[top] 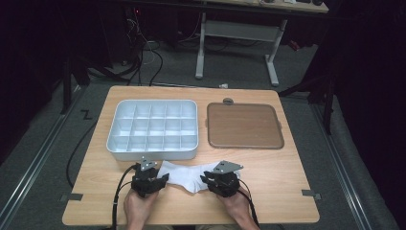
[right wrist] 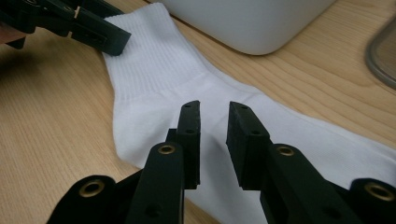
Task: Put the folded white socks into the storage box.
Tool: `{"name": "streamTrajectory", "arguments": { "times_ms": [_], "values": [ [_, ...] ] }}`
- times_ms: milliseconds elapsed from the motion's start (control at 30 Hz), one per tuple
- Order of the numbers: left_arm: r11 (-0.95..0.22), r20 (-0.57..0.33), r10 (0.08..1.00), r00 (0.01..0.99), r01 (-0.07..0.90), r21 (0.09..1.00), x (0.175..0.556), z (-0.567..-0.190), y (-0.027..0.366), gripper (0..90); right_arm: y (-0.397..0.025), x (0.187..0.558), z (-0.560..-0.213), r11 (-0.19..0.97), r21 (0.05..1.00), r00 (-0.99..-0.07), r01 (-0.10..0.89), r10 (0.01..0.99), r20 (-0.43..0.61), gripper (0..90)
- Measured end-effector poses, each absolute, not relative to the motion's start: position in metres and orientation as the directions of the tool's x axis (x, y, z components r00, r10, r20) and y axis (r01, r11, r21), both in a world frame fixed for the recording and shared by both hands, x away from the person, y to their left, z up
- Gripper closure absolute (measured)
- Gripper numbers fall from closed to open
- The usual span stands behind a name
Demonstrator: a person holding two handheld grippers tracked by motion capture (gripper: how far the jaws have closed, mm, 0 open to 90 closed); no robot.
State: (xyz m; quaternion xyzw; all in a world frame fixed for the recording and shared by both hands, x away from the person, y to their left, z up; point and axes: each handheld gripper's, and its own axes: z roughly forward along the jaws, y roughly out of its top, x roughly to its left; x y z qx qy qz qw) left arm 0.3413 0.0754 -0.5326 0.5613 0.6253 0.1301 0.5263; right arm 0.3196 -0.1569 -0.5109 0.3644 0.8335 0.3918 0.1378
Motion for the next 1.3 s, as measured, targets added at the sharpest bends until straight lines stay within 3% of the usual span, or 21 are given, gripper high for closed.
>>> {"name": "streamTrajectory", "arguments": {
  "times_ms": [433,800,1300],
  "values": [
    [0.306,-0.495,0.846,0.199,0.578,0.757,0.34,-0.532,0.07,77.5,-0.143,0.323,-0.52,0.455,0.735,-0.707,0.503,0.705,0.048,76.1],
    [0.313,-0.53,0.815,0.235,0.591,0.744,0.339,-0.525,0.077,81.6,-0.138,0.321,-0.527,0.496,0.713,-0.719,0.495,0.694,0.017,76.1],
    [0.371,-0.615,0.732,0.293,0.586,0.72,0.338,-0.486,0.086,81.8,-0.131,0.318,-0.527,0.515,0.707,-0.732,0.485,0.681,0.006,75.1]
  ]
}}
